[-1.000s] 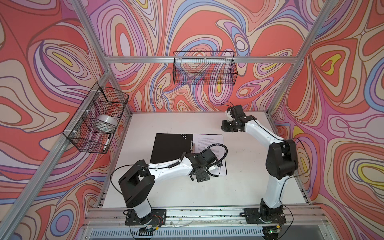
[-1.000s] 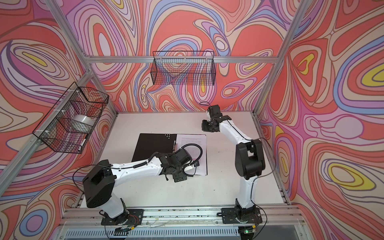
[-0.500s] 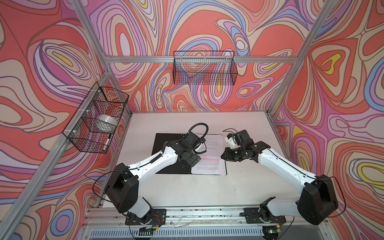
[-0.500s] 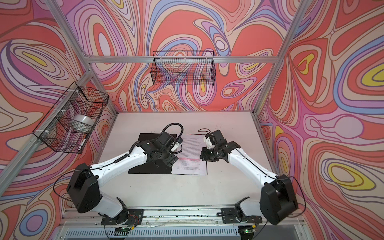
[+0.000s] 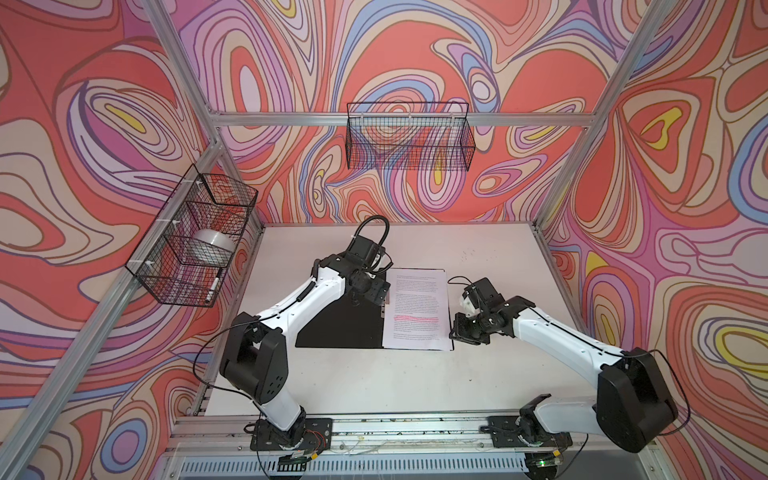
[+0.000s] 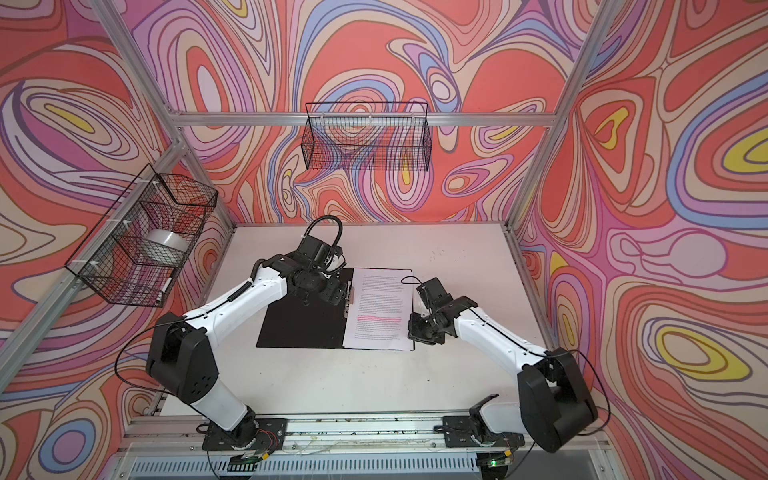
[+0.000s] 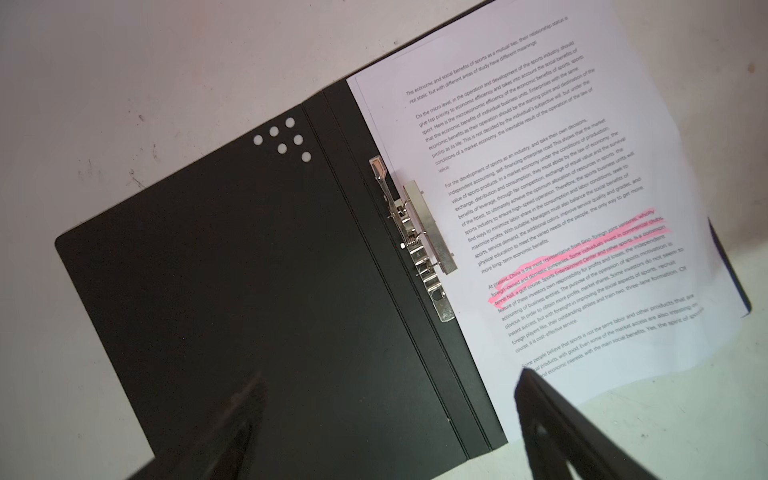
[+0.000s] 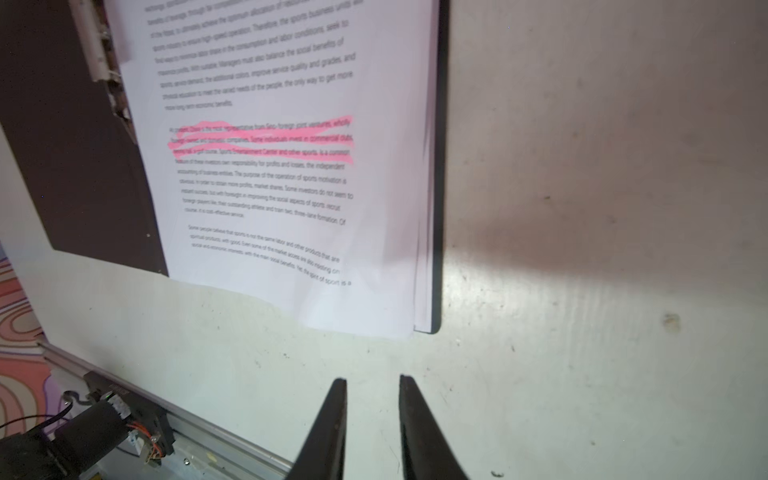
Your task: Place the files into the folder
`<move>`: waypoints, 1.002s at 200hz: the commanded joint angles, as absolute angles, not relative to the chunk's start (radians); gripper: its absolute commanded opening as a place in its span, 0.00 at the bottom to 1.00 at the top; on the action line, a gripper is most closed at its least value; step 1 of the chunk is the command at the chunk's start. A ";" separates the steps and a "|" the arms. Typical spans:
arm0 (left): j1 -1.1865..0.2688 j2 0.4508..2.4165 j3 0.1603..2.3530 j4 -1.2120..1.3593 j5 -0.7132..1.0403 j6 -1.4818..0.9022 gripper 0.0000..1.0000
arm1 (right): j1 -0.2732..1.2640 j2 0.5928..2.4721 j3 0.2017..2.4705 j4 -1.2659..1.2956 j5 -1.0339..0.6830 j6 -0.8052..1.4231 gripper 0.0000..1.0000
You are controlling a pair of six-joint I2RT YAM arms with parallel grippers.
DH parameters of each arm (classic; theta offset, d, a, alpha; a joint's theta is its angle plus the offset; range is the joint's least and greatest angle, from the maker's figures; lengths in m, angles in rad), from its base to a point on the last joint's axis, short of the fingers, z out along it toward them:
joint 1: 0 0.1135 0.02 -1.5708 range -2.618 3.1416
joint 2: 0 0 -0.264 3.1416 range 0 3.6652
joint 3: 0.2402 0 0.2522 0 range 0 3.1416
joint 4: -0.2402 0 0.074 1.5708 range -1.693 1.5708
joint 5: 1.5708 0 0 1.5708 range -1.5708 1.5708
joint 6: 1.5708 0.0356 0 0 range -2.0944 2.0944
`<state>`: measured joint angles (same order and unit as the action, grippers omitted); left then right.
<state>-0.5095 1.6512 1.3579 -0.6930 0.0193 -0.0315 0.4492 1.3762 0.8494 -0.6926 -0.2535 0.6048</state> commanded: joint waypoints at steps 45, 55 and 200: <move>-0.505 1.671 1.380 -0.747 0.079 -0.027 0.94 | 0.339 1.665 1.072 -0.570 -0.191 0.585 0.30; -0.504 1.669 1.381 -0.751 0.084 -0.022 0.94 | 0.326 1.703 1.099 -0.563 -0.190 0.578 0.31; -0.499 1.647 1.352 -0.761 0.103 -0.017 0.94 | 0.290 1.965 1.327 -0.601 -0.256 0.485 0.32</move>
